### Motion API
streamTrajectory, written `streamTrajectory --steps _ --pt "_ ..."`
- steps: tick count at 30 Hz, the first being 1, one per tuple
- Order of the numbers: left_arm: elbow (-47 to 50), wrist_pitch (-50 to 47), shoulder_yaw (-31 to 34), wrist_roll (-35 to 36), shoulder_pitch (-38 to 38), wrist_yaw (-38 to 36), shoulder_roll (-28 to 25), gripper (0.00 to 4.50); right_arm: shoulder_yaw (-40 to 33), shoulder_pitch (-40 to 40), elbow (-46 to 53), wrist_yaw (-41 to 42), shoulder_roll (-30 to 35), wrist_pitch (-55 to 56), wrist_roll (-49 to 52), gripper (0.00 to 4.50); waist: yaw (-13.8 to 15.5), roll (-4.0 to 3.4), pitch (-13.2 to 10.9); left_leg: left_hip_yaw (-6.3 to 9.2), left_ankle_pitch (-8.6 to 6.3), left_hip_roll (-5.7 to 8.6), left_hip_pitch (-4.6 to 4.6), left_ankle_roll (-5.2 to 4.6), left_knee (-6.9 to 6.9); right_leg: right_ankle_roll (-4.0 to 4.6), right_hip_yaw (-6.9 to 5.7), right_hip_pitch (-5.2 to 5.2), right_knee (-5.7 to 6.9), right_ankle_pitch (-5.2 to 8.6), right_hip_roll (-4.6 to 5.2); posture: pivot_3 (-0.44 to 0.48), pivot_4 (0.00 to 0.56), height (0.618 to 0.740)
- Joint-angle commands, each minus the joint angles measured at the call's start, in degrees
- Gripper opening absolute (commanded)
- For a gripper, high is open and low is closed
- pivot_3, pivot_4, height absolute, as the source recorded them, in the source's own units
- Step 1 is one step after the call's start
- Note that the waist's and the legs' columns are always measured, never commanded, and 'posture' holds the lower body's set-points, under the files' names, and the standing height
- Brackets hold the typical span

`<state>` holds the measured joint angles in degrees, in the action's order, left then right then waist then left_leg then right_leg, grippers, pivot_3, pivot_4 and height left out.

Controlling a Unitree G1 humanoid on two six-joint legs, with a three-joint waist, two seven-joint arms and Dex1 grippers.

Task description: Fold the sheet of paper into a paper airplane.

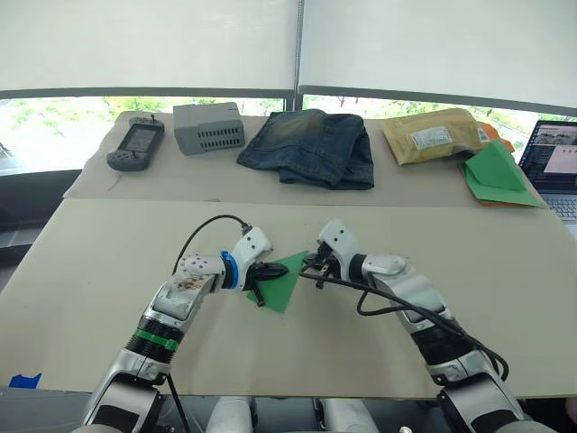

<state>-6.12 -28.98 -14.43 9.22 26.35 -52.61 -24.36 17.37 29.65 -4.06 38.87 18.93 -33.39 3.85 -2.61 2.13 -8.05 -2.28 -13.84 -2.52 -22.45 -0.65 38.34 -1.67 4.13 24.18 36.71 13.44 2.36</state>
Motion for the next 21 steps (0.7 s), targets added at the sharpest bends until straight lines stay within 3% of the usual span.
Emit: streamTrajectory --steps 1,8,16,21 --pt "0.12 -1.01 -0.54 -0.33 -0.96 0.42 -0.15 0.0 0.8 2.4 -4.14 0.76 -1.7 4.18 -0.64 0.05 -0.04 0.0 0.0 0.0 0.0 0.0 0.0 0.0 0.0 0.0 0.0 0.0 0.0 0.0 0.0 0.0 0.15 0.734" --pt "0.1 -1.1 -0.58 -0.38 -0.88 0.48 -0.22 0.0 0.74 4.45 -9.31 1.81 -4.08 8.05 -1.23 0.05 -0.07 -0.01 0.0 0.0 0.0 -0.02 0.0 0.0 -0.01 0.01 0.0 0.0 -0.01 -0.01 0.0 0.0 0.15 0.734" --pt "-0.42 -0.62 -0.89 -0.64 -0.83 0.58 0.04 0.0 -4.97 2.55 1.89 3.95 -0.26 7.07 3.39 0.05 0.13 -0.06 -0.06 0.0 0.0 -0.01 -0.14 0.0 -0.01 0.01 0.0 0.09 -0.03 -0.01 0.01 0.0 0.15 0.734" --pt "-0.77 -0.53 -1.15 -0.68 -0.56 0.65 0.5 0.0 -4.03 1.14 2.22 5.67 -0.08 6.78 4.05 0.05 0.13 -0.06 -0.07 0.02 0.0 -0.01 -0.12 0.0 -0.01 0.01 -0.02 0.07 -0.04 0.0 0.01 0.0 0.15 0.734"
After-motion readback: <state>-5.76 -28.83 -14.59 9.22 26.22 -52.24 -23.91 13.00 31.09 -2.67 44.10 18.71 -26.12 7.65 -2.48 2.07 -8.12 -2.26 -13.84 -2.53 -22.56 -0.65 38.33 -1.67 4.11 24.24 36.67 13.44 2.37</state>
